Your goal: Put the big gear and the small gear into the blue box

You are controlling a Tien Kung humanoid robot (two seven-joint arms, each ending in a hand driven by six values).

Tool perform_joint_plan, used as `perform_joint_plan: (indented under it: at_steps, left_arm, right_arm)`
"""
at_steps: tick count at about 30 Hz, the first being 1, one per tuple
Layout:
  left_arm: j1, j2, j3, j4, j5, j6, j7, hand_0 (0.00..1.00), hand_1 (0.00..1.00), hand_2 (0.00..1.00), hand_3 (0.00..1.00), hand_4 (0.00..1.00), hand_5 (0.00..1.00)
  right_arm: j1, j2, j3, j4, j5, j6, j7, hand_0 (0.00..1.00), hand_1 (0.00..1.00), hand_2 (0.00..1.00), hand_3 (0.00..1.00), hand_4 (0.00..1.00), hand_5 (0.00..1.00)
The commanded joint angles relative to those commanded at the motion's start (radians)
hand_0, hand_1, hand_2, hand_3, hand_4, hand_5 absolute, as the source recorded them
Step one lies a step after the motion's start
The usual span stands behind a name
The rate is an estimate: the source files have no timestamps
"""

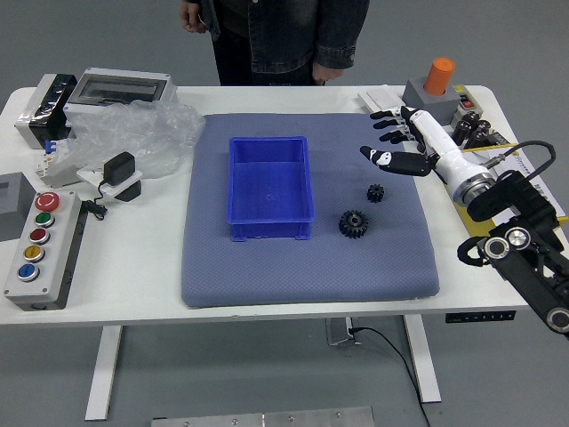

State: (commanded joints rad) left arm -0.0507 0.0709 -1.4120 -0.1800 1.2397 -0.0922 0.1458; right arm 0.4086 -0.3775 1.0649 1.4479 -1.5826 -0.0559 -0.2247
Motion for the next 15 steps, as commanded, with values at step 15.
perform_joint_plan:
  at_steps: [15]
  left_arm:
    - [-0.002, 0.000, -0.002, 0.000, 0.005, -0.001, 0.001, 0.730, 0.680, 0.705, 0.704, 0.438, 0.023]
  right_arm:
    - [0.068, 0.002, -0.251, -0.105, -0.333, 0.061, -0.040, 0.695, 0.642, 0.736, 0.758, 0.777, 0.250]
